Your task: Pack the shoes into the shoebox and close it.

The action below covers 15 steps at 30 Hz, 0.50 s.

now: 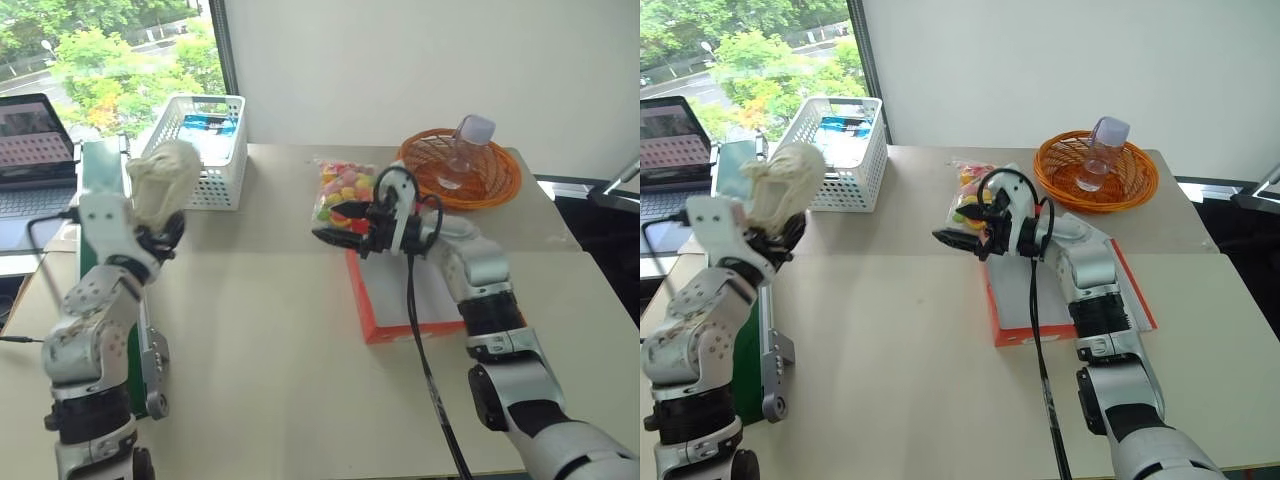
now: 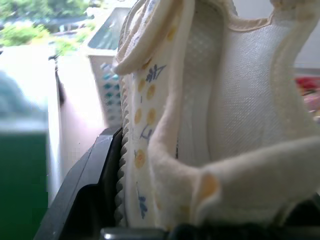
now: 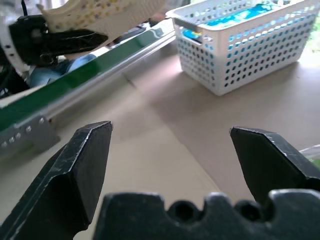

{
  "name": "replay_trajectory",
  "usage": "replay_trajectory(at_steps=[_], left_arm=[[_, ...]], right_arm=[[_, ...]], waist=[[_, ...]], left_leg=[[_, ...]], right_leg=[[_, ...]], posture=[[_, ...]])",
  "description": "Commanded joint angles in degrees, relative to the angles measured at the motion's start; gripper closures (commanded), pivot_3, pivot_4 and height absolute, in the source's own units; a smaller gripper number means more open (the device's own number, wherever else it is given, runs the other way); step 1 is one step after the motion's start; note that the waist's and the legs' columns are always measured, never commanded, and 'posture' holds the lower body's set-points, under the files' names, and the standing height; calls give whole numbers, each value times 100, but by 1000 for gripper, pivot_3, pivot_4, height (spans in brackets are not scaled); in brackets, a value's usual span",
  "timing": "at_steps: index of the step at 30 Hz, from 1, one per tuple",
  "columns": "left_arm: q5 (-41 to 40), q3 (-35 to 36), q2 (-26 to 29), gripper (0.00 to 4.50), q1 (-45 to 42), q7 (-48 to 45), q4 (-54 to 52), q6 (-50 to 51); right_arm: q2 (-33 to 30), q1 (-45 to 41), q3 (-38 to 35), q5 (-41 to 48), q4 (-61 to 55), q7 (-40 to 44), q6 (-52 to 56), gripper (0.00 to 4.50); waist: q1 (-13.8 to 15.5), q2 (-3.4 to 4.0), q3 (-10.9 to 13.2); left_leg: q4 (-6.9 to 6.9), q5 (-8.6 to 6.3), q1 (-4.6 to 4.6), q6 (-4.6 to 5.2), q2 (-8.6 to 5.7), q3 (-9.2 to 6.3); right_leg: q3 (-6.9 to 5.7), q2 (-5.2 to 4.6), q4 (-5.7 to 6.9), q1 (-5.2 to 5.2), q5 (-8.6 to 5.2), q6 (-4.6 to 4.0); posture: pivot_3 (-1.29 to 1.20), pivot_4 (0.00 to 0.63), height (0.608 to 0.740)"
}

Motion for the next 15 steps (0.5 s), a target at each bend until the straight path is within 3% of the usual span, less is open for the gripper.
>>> replay_trajectory(at_steps=[1,7,15], left_arm=[[-65,-433,-141,1721,-325,-111,-219,-71],[75,-1221,-446,1721,-862,-417,196,-261],[325,-1925,-887,1721,-1196,-682,738,-594]], right_arm=[[215,-358,-907,851,-240,-849,989,0],[447,-775,-2279,2081,115,-2210,2685,0],[525,-551,-2375,2224,-98,-2767,2869,0]], waist=[[-38,0,0],[-25,0,0],[-35,1,0]], left_leg=[[-2,0,0,0,0,0],[-4,1,0,2,1,-1],[-4,-1,-6,8,-3,-2]], right_leg=[[1,1,0,0,0,0],[1,6,2,0,-1,1],[4,6,-8,1,-3,9]], posture=[[0,150,740],[0,150,740],[0,150,740]])
